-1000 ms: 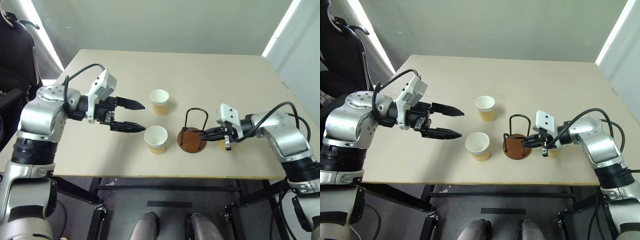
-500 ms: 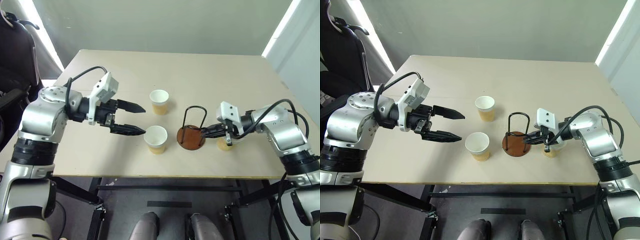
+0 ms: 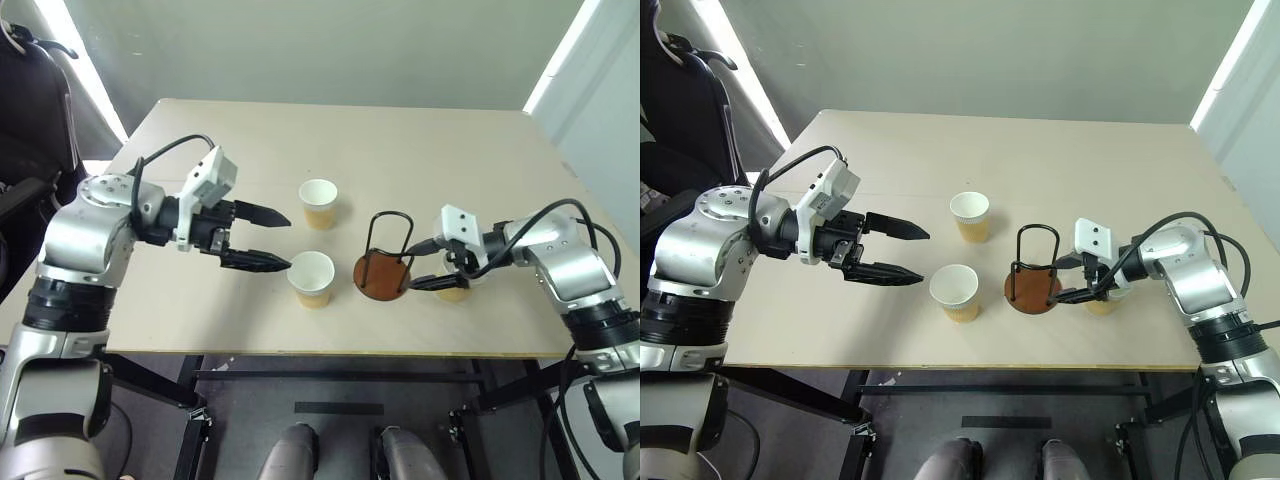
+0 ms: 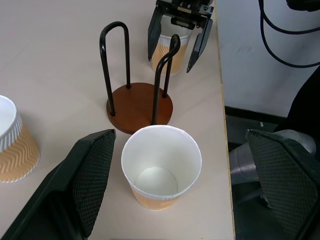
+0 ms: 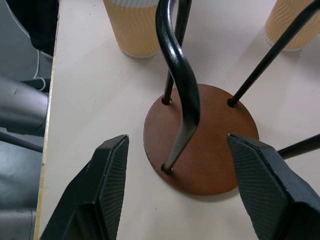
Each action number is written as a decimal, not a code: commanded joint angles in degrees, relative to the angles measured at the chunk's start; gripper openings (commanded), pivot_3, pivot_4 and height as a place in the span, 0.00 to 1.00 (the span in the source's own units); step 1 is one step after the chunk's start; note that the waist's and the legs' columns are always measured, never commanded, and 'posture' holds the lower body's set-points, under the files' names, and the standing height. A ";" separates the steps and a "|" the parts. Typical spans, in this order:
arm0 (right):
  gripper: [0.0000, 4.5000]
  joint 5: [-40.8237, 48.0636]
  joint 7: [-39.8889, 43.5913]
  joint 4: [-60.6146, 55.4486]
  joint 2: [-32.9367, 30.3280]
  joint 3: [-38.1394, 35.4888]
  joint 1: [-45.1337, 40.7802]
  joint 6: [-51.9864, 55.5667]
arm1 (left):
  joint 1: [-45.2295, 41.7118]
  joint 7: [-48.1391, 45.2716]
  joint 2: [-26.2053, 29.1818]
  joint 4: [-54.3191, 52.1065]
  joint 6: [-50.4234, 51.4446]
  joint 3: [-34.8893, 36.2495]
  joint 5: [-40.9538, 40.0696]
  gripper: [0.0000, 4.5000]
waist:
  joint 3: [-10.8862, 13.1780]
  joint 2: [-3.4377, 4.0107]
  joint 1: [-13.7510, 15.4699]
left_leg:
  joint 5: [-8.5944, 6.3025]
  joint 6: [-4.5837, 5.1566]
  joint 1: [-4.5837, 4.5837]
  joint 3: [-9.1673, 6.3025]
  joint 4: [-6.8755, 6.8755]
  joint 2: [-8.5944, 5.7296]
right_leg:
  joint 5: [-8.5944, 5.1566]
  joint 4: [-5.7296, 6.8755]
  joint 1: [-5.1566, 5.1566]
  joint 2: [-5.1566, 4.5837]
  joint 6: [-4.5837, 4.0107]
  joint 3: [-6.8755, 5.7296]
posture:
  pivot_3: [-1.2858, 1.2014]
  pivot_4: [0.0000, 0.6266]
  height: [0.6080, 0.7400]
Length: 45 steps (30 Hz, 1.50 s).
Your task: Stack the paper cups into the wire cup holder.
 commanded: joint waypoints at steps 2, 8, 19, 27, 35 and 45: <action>0.70 2.83 1.73 -1.62 -3.92 -4.91 -3.58 2.19 | 1.00 -1.07 0.56 -3.44 -1.69 -1.02 0.76 1.00 | 0.00 0.00 0.00 | 0.00 0.00 0.00 0.01 0.00 0.00 | -0.02 -0.01 0.00 0.00 -0.04 0.00 | 0.52 0.24 1.00; 0.70 5.53 -0.25 -2.07 -4.83 -9.05 -7.57 5.87 | 0.56 -0.89 0.26 -2.50 -7.92 -3.74 5.22 1.00 | 0.00 0.00 -0.22 | 0.00 -0.01 0.02 0.00 -0.04 0.02 | -0.06 0.03 -0.02 0.01 -0.10 0.00 | 0.52 0.24 1.00; 0.70 10.51 -2.41 -11.38 -7.78 -12.80 -5.08 13.04 | 2.56 -1.83 0.26 -1.63 -20.34 -8.25 13.32 1.00 | 0.00 0.00 -0.20 | -0.01 0.01 -0.01 -0.01 -0.04 0.01 | -0.07 -0.01 -0.03 0.01 -0.11 0.00 | 0.52 0.24 1.00; 0.70 10.98 -3.82 -12.42 -8.58 -12.67 -3.80 13.11 | 3.20 -2.11 -0.68 -1.34 -21.48 -8.95 14.08 1.00 | 0.00 0.00 -0.24 | -0.01 0.01 -0.01 0.00 -0.02 0.01 | -0.06 0.01 -0.03 0.01 -0.10 0.01 | 0.52 0.24 1.00; 0.70 10.85 -4.33 -12.48 -8.53 -12.04 -2.71 12.55 | 5.43 -1.17 -1.89 -1.42 -23.42 -9.32 15.26 1.00 | 0.00 0.00 -0.26 | -0.01 0.02 -0.02 0.00 -0.02 0.01 | -0.03 0.02 -0.04 0.01 -0.05 0.01 | 0.52 0.24 1.00; 0.71 10.36 -4.42 -11.96 -9.08 -12.15 -1.69 11.81 | 5.15 -1.04 -2.58 0.51 -26.27 -9.20 16.44 0.78 | 0.00 0.00 -0.22 | -0.01 0.02 -0.02 0.00 -0.01 0.01 | 0.00 0.02 -0.03 0.01 0.00 0.00 | 0.52 0.24 1.00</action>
